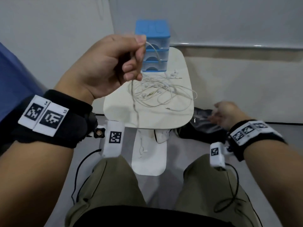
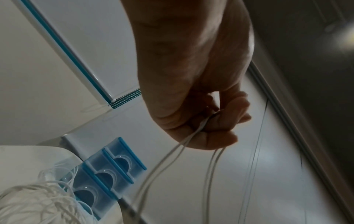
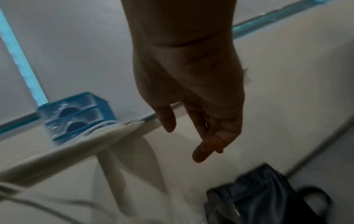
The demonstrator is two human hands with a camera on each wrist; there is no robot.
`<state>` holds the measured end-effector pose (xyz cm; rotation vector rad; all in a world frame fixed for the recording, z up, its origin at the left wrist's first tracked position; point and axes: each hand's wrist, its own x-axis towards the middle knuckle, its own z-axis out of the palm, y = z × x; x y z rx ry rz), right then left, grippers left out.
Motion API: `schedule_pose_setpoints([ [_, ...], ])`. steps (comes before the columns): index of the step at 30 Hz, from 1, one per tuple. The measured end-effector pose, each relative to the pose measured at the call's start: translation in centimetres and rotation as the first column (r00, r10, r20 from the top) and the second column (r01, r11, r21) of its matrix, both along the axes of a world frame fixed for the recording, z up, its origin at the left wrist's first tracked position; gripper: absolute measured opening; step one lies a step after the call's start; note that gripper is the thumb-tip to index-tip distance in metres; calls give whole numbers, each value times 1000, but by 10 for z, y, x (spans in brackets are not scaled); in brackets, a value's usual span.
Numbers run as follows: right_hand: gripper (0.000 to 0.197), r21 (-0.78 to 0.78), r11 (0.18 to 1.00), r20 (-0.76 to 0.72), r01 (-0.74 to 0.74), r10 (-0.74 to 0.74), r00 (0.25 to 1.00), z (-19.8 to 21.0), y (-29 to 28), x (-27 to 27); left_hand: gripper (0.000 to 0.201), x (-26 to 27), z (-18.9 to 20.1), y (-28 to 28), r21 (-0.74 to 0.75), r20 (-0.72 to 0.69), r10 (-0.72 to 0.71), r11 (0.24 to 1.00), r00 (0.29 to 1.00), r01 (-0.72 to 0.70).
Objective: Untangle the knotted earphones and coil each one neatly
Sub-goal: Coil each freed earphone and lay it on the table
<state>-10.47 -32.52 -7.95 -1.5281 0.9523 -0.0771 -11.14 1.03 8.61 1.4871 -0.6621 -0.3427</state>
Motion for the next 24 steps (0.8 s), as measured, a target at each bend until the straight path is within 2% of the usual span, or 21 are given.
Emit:
schedule_pose_setpoints([
  [2, 11, -88, 973, -159, -212, 196, 968, -5, 4, -9, 38, 1, -2, -9, 32, 10, 32, 999, 999, -33],
  [3, 13, -223, 925, -212, -308, 263, 941, 0, 8, -12, 38, 1, -3, -13, 52, 13, 43, 998, 999, -43],
  [4, 18, -372, 861, -204, -345, 287, 936, 7, 11, -12, 38, 1, -4, -18, 79, 19, 48, 996, 999, -50],
  [5, 22, -466, 827, -103, -315, 303, 947, 20, 19, -13, 39, 1, -5, -23, 111, 30, 48, 993, 998, -51],
  [6, 21, -452, 851, 71, -268, 334, 940, 37, 31, -16, 39, 0, -6, -29, 145, 41, 42, 988, 998, -48],
  [7, 17, -373, 884, 260, -281, 390, 883, 56, 46, -20, 39, 0, -9, -34, 181, 50, 36, 982, 998, -45],
  [8, 18, -315, 872, 399, -374, 479, 782, 75, 63, -24, 38, 0, -11, -38, 215, 54, 33, 976, 998, -44],
  [9, 22, -300, 817, 463, -492, 576, 674, 91, 77, -29, 38, 0, -14, -42, 245, 56, 30, 969, 998, -42],
  [11, 24, -328, 659, 486, -677, 732, 478, 114, 100, -41, 38, -1, -16, -46, 277, 51, 27, 960, 998, -40],
  [12, 25, -352, 598, 475, -720, 777, 413, 119, 108, -46, 39, -2, -17, -46, 282, 43, 29, 959, 999, -40],
  [14, 32, -412, 548, 452, -728, 817, 359, 126, 118, -53, 38, -5, -15, -42, 281, 32, 44, 958, 999, -52],
  [19, 38, -417, 686, 526, -597, 717, 457, 139, 115, -53, 33, -15, -14, -18, 129, -38, 40, 991, 998, -35],
  [22, 37, -501, 756, 459, -421, 644, 612, 137, 88, -46, 33, -19, -20, 0, 14, -108, 37, 999, 993, -36],
  [24, 36, -561, 768, 405, -310, 581, 706, 130, 68, -44, 32, -23, -23, 10, -31, -126, 40, 999, 991, -44],
])
